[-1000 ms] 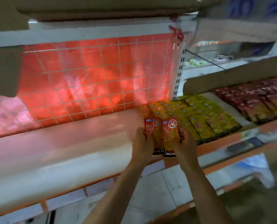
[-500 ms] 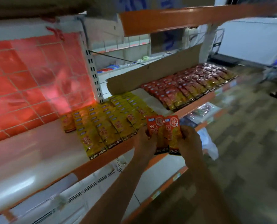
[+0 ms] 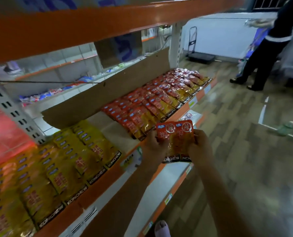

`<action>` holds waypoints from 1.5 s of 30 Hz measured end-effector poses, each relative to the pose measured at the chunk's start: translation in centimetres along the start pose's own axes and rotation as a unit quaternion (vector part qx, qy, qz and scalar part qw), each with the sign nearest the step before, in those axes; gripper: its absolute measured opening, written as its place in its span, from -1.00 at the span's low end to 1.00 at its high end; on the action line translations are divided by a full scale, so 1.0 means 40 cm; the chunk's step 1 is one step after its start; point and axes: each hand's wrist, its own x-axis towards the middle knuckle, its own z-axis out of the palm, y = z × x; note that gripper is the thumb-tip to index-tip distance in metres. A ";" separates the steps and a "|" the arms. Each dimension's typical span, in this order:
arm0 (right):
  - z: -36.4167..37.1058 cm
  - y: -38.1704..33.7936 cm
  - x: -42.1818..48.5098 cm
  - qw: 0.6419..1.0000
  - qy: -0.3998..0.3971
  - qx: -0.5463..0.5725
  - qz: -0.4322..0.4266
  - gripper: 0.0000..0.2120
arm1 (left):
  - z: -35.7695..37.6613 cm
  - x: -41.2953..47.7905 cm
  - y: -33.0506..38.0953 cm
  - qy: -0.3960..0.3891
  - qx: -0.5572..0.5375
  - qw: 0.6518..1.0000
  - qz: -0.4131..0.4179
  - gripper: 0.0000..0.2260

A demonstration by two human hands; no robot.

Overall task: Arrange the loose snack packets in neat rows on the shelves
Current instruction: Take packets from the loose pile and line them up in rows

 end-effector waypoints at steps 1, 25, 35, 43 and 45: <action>-0.003 -0.005 0.042 1.000 0.000 0.003 0.000 -0.71 | 0.024 0.038 0.012 -0.013 -0.001 1.000 0.000 -0.68; 0.033 -0.098 0.808 0.995 0.007 0.025 -0.097 -0.91 | 0.287 0.664 0.116 0.133 0.091 0.987 -0.020 -0.58; 0.062 -0.060 1.030 0.974 -0.138 -0.029 -0.179 -0.80 | 0.361 0.715 0.120 0.171 0.092 0.980 -0.043 -0.37; 0.072 -0.001 1.048 0.954 -0.210 -0.033 -0.212 -0.89 | 0.427 0.680 0.117 0.231 0.226 0.944 -0.059 -0.34; 0.074 0.005 1.047 0.957 -0.206 -0.012 -0.204 -0.86 | 0.433 0.671 0.120 0.245 0.259 0.932 -0.064 -0.34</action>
